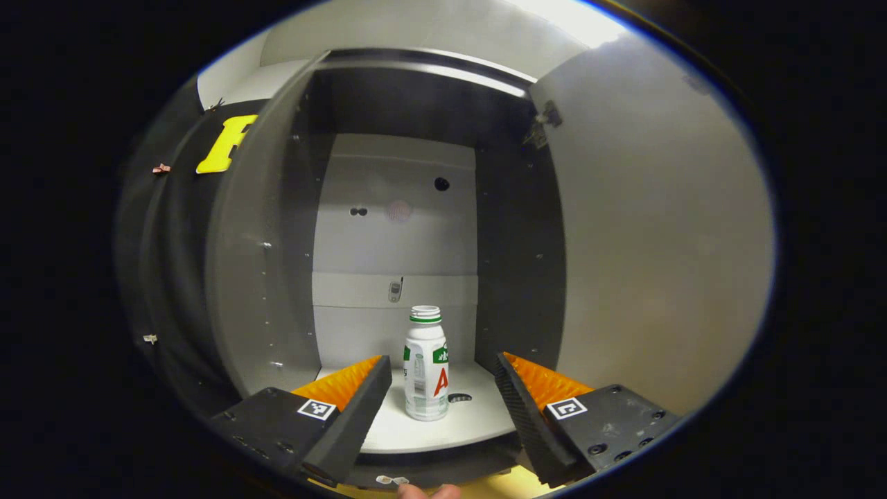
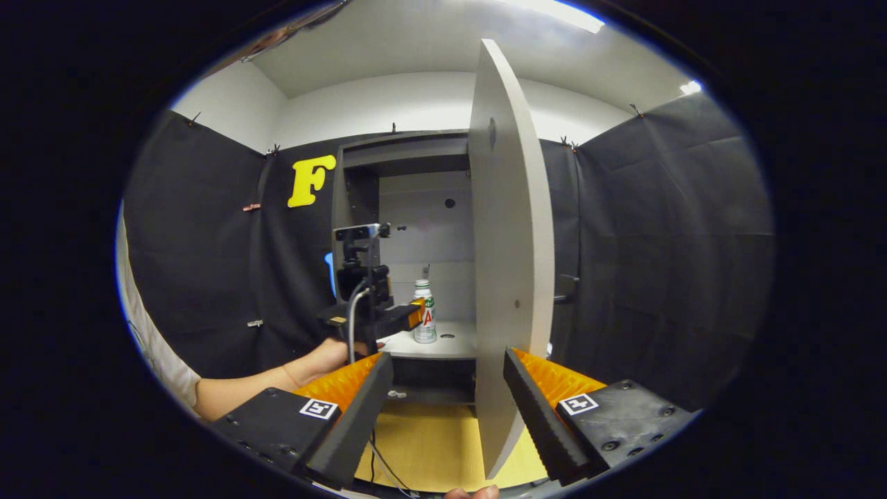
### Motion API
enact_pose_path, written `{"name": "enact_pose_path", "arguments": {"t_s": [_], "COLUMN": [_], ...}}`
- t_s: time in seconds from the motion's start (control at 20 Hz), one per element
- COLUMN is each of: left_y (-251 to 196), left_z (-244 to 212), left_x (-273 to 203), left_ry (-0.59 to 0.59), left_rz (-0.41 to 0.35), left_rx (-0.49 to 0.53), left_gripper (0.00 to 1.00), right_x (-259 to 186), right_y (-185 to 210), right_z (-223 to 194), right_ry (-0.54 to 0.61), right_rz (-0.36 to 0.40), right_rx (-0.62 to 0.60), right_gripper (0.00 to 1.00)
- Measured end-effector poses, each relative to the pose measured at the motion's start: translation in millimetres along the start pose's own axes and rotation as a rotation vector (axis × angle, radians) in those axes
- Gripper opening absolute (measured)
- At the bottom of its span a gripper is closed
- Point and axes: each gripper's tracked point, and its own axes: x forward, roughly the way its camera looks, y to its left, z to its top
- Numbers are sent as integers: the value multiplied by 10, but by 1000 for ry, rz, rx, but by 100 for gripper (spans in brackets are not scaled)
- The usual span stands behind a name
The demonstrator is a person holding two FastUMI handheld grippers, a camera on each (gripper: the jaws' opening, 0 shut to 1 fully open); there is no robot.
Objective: Open the cabinet door with the right hand, grasp the bottle in the cabinet with the left hand and place it on the coaster, then close the cabinet door with the right hand.
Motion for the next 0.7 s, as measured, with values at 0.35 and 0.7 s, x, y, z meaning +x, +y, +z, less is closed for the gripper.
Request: {"name": "enact_pose_path", "arguments": {"t_s": [0.35,0.7], "left_y": [181,233], "left_z": [-308,-432], "left_x": [871,1134], "left_ry": [77,109], "left_rz": [76,103], "left_rx": [21,-12], "left_gripper": [95,84], "right_x": [174,199], "right_y": [73,11], "right_z": [40,32], "right_ry": [-21,-17], "right_rz": [46,49], "right_rx": [27,23], "right_gripper": [99,96]}}
